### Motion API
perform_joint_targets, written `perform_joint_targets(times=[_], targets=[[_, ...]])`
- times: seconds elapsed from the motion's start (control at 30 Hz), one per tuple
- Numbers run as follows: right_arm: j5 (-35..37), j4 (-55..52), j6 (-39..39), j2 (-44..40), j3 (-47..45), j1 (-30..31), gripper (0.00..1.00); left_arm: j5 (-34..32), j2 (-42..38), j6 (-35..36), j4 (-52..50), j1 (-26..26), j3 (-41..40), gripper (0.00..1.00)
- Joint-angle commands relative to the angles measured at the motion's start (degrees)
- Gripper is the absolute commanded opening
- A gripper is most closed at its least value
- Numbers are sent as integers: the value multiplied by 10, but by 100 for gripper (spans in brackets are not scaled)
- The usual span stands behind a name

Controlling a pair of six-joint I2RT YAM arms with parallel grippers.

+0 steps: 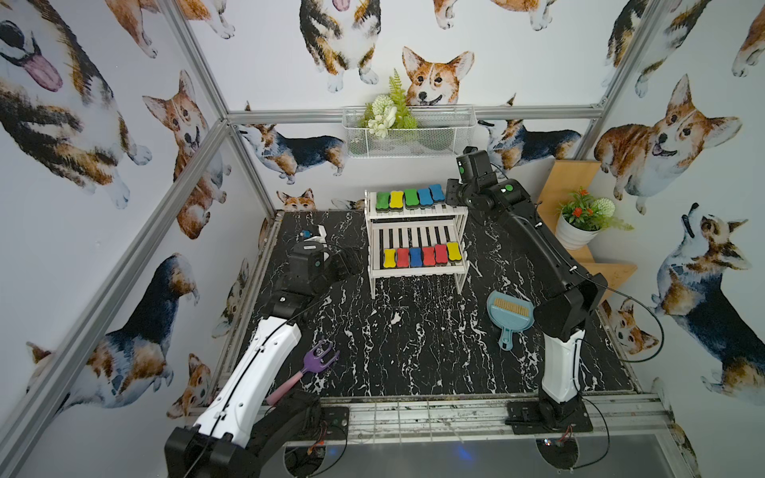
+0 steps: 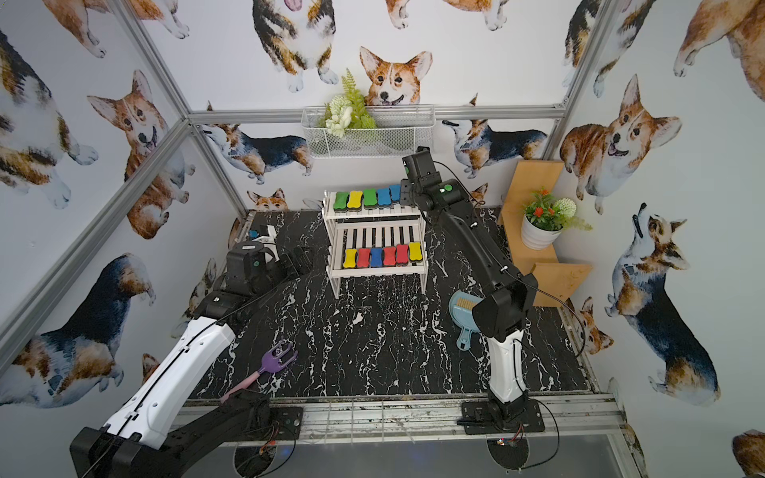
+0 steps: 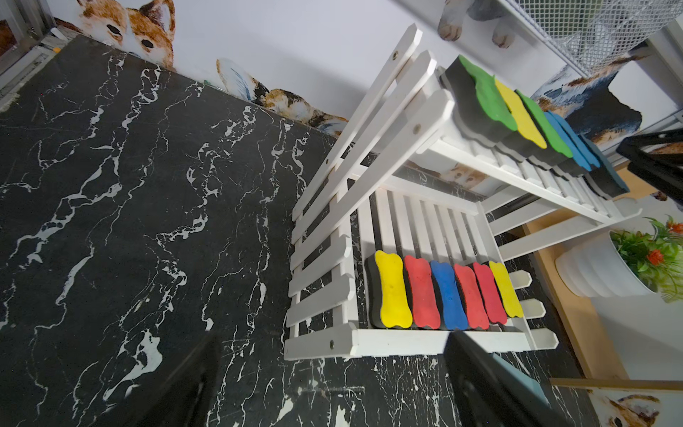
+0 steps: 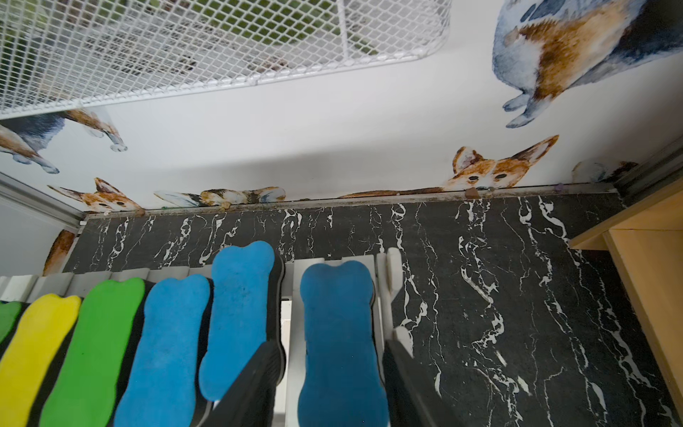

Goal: Remove the whiteboard erasers from the shelf
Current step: Pick up the whiteboard eraser from the shelf.

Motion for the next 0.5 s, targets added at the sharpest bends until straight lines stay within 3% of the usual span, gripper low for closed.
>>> perform_joint_targets(times=[0.0,0.23,0.47], targets=[[11,-1,5,10,-1,-3,52,0,-2,3,7,0,1,100],[5,-2,8,21,-6,-5,51,-4,-3,4,7,0,0,100],[14,-13,11,29,-12,-4,44,-4,-2,4,7,0,-3,100]])
